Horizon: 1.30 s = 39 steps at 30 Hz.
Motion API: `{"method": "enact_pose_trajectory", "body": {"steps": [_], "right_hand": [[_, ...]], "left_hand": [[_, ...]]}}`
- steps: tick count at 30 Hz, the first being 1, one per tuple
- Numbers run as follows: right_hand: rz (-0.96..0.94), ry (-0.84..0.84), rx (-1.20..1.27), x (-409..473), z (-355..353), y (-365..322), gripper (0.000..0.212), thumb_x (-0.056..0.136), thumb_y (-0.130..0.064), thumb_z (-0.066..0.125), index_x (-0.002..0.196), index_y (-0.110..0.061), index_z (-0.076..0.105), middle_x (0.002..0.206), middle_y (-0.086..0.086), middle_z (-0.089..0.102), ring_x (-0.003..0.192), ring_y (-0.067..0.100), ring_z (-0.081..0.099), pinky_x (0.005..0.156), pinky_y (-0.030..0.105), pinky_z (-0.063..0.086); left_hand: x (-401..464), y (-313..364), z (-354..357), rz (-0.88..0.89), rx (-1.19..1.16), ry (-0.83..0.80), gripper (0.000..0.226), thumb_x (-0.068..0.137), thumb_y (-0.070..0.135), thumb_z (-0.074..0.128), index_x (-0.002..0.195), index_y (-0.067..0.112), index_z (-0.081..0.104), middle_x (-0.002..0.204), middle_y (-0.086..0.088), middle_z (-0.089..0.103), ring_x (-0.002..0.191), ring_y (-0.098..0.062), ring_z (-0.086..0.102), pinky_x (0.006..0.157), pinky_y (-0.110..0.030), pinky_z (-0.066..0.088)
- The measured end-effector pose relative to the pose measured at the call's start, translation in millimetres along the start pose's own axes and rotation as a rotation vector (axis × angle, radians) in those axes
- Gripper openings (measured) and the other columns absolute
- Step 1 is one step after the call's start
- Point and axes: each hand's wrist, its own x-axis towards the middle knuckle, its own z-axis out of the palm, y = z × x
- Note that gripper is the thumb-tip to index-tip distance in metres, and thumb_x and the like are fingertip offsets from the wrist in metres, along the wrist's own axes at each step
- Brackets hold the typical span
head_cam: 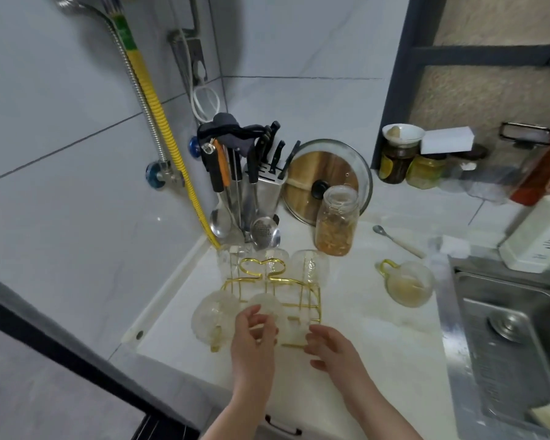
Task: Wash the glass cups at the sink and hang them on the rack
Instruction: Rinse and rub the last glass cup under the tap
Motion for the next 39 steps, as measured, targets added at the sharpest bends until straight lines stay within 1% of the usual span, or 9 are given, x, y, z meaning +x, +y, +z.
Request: {"method": "enact_pose_trajectory", "body": {"steps": [6,10,17,23,26,29,32,35,39], "right_hand": [[-0.109,0.103,-0.095,22.2,-85.3,-15.7,0.026,0.091,-0.001,0.056,0.113,-0.014,0.058,0.103,0.003,0.066,0.094,0.017,0.062,0.079,0.022,0.048],[-0.111,0.203,-0.25,48.2,-156.4,-17.1,0.028,0.091,-0.004,0.055,0.118,-0.013,0.057,0.092,-0.003,0.061,0.084,0.011,0.056,0.071,0.015,0.042],[-0.022,0.302,-0.467,101.6,-241.8,-19.9,0.037,0.09,-0.014,0.059,0.126,-0.007,0.053,0.113,0.009,0.063,0.096,0.016,0.056,0.082,0.024,0.042],[0.059,0.183,-0.542,142.3,-268.5,-18.6,0.074,0.079,-0.015,0.073,0.141,-0.009,0.034,0.131,0.008,0.05,0.111,0.022,0.054,0.085,0.028,0.044],[0.001,0.102,-0.609,169.3,-274.1,-11.9,0.075,0.062,-0.034,0.081,0.127,-0.027,0.044,0.116,-0.004,0.062,0.101,0.017,0.063,0.085,0.04,0.055],[-0.022,0.048,-0.63,185.4,-279.4,-2.3,0.096,0.058,-0.043,0.083,0.138,-0.027,0.032,0.123,-0.01,0.055,0.108,0.012,0.057,0.088,0.031,0.05],[-0.041,0.034,-0.656,185.4,-277.5,-8.4,0.107,0.059,-0.043,0.083,0.144,-0.029,0.02,0.125,-0.009,0.052,0.111,0.015,0.056,0.086,0.027,0.045],[-0.067,0.053,-0.667,184.0,-277.0,-8.6,0.089,0.053,-0.05,0.08,0.128,-0.039,0.032,0.107,-0.016,0.06,0.097,0.013,0.062,0.081,0.033,0.053],[-0.164,0.088,-0.48,162.1,-278.4,-13.9,0.06,0.064,-0.02,0.085,0.099,-0.043,0.041,0.096,-0.018,0.058,0.086,-0.004,0.06,0.067,0.01,0.048]], "left_hand": [[-8.7,17.4,77.5,0.053,0.016,-0.157,0.023,0.09,0.005,0.06,0.104,0.023,0.056,0.082,-0.001,0.065,0.065,-0.011,0.067,0.068,-0.039,0.057],[-3.3,16.9,131.9,0.013,0.086,-0.261,0.024,0.09,0.004,0.058,0.105,0.022,0.056,0.08,0.0,0.061,0.063,-0.015,0.064,0.063,-0.031,0.053],[18.3,-1.7,229.4,-0.056,0.379,-0.441,0.036,0.089,0.016,0.06,0.124,0.014,0.053,0.092,0.003,0.06,0.089,-0.023,0.064,0.084,-0.046,0.055],[38.1,-12.7,290.8,-0.211,0.549,-0.512,0.058,0.088,0.016,0.06,0.142,0.012,0.038,0.132,-0.009,0.052,0.115,-0.024,0.055,0.098,-0.036,0.047],[43.3,-18.0,305.9,-0.286,0.534,-0.525,0.068,0.086,0.007,0.059,0.146,0.014,0.029,0.143,-0.012,0.043,0.123,-0.025,0.05,0.092,-0.027,0.043],[46.5,-19.4,311.0,-0.292,0.513,-0.544,0.071,0.085,-0.001,0.055,0.148,0.016,0.026,0.144,-0.012,0.041,0.124,-0.025,0.047,0.085,-0.023,0.042],[45.0,-18.0,313.7,-0.283,0.423,-0.625,0.07,0.087,-0.01,0.043,0.148,0.02,0.025,0.124,-0.003,0.05,0.098,-0.016,0.055,0.069,-0.014,0.045],[41.4,-18.2,316.3,-0.246,0.371,-0.659,0.068,0.087,-0.014,0.034,0.146,0.019,0.029,0.098,0.006,0.053,0.071,-0.006,0.049,0.051,-0.006,0.039],[35.3,-11.6,312.4,-0.199,0.365,-0.675,0.068,0.087,-0.011,0.041,0.145,0.024,0.034,0.126,-0.003,0.052,0.097,-0.016,0.056,0.073,-0.011,0.042]]}}
